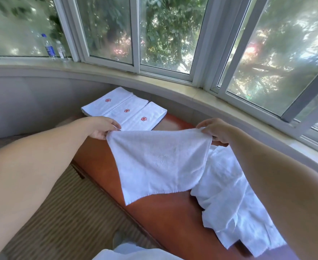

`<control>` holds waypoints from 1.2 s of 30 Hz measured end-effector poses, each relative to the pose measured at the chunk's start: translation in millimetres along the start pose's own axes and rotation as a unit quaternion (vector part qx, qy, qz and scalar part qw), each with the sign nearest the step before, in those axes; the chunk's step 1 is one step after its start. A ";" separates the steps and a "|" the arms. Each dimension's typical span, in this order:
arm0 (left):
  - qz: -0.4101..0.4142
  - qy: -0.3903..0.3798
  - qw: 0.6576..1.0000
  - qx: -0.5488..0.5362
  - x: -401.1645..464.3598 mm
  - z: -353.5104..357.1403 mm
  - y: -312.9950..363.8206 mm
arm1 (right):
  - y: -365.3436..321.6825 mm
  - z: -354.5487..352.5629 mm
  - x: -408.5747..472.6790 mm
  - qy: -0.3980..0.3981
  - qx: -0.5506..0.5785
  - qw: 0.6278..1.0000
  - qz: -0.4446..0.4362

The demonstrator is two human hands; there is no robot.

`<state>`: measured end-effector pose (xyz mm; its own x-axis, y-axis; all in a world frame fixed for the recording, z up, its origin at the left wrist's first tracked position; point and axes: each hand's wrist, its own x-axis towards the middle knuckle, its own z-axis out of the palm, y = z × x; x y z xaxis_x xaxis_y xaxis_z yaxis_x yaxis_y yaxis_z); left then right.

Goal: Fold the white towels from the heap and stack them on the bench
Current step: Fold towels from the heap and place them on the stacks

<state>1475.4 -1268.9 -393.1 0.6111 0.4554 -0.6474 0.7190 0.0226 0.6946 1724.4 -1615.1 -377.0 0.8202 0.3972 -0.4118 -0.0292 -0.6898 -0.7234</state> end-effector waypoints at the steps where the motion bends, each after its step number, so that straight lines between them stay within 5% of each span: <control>1: -0.012 -0.006 0.999 0.031 -0.9 3.9 0.6 | 1.5 0.7 0.4 -0.027 -0.024 0.999 0.013; 5: -0.044 -0.022 0.988 0.145 -7.0 12.9 6.6 | 2.3 5.4 1.6 -0.084 -0.080 0.992 0.054; 9: -0.069 -0.095 0.991 0.063 -7.0 10.3 12.6 | 5.2 4.4 3.4 -0.152 -0.042 0.985 0.070; 12: -0.045 -0.183 0.972 0.144 -10.5 14.9 16.1 | 1.0 7.7 0.7 -0.164 -0.243 0.955 0.035; 15: 0.044 -0.041 0.917 0.395 -1.0 21.0 15.0 | -6.2 14.6 -5.2 -0.121 -0.464 0.876 -0.052; 18: 0.144 0.064 0.846 0.509 8.8 24.3 16.4 | -3.5 11.7 -4.6 -0.068 -0.512 0.850 -0.101; 22: 0.149 0.053 0.819 0.552 3.6 24.9 12.1 | 5.9 7.8 1.8 -0.077 -0.459 0.880 -0.096; 28: -0.075 -0.122 0.810 0.568 -1.9 44.1 -4.8 | 34.6 22.6 -0.6 -0.263 -0.313 0.903 0.130; 32: -0.117 -0.100 0.844 0.514 8.1 30.3 -4.3 | 27.9 23.1 -1.1 -0.300 -0.261 0.899 0.185; 36: -0.033 -0.009 0.892 0.451 24.8 16.0 6.8 | 20.3 28.7 16.7 -0.210 -0.194 0.946 0.154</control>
<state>1500.8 -1271.7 -409.4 0.5576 0.4652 -0.6875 0.7225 -0.6798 0.1261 1721.1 -1605.1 -414.5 0.5056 0.2899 -0.8126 0.0480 -0.9499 -0.3089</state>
